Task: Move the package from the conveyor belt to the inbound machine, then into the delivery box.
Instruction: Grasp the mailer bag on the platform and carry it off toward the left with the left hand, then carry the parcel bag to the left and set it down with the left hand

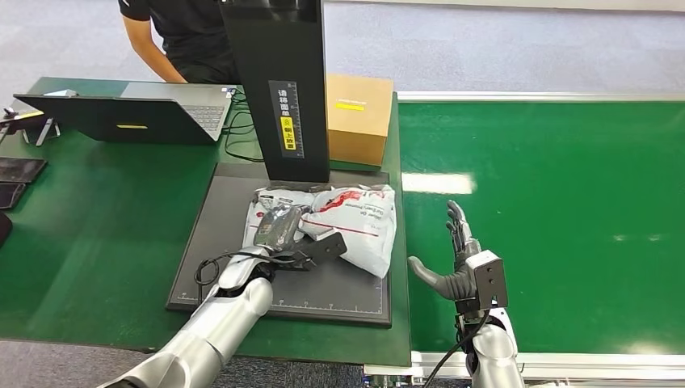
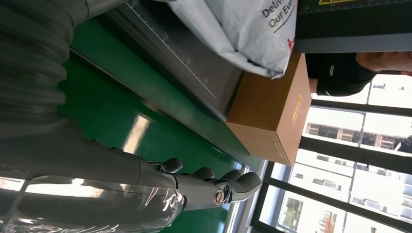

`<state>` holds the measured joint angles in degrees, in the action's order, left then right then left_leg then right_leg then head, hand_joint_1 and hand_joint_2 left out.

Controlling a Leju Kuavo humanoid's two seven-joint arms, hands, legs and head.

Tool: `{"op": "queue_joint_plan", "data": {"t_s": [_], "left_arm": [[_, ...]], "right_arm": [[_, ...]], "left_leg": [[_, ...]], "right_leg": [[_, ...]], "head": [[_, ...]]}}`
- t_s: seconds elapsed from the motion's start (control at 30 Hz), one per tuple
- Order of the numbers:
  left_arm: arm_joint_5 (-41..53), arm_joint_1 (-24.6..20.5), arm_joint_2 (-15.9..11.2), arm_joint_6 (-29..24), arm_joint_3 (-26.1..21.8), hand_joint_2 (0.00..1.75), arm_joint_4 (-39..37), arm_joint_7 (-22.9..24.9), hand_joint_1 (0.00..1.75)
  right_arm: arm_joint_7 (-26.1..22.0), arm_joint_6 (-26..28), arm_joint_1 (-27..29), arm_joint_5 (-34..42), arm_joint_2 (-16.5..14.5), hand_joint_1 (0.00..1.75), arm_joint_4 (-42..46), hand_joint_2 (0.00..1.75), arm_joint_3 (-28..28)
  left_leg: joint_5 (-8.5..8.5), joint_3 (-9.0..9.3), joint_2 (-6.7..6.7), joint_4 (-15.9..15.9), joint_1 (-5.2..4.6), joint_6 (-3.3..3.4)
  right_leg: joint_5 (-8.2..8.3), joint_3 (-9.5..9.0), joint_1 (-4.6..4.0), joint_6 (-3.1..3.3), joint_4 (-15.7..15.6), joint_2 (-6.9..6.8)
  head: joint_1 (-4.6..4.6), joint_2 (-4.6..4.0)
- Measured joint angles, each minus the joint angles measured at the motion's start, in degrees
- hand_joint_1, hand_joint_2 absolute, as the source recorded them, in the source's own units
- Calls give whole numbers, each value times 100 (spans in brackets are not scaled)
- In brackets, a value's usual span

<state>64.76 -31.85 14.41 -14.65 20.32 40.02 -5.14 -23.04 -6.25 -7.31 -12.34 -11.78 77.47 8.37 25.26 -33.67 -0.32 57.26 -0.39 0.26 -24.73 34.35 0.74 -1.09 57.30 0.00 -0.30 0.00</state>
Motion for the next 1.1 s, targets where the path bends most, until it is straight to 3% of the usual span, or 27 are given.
{"op": "queue_joint_plan", "data": {"t_s": [0.27, 0.6, 0.87, 1.0, 1.1], "left_arm": [[27, 457, -387, -683, -943, 175, 839, 170, 175], [-437, 1250, -659, -2340, -2736, 175, 2355, -202, 175], [106, 1320, -463, -2543, -4483, 175, 2985, -1292, 175], [324, 1286, -326, -2545, -5082, 175, 3074, -1520, 175], [420, 1256, -268, -2546, -5297, 175, 3076, -1516, 44]], "right_arm": [[4, 17, 76, 14, 0, 0, 70, 175, 7], [14, 109, 178, 58, 0, 0, 130, 175, 8], [-1, 248, 183, 107, 0, 0, 130, 175, -34], [-4, 286, 180, 123, 0, 0, 130, 175, -79], [-4, 288, 176, 133, 0, 0, 130, 175, -98]], "left_leg": [[-4, -3, 2, -2, 3, -7], [-1, -10, 8, -3, 3, -7], [-2, -9, 7, -2, 2, -7], [-2, -9, 6, -2, 2, -7], [-2, -10, 6, -2, 2, -7]], "right_leg": [[-3, 7, -2, 5, 8, 2], [-10, 17, -2, 9, 9, 6], [-9, 17, -1, 9, 9, 5], [-9, 17, -1, 9, 8, 4], [-9, 17, -1, 9, 8, 4]], "head": [[0, 0], [-1, 0], [-1, 0], [-1, 0], [-1, 0]]}}
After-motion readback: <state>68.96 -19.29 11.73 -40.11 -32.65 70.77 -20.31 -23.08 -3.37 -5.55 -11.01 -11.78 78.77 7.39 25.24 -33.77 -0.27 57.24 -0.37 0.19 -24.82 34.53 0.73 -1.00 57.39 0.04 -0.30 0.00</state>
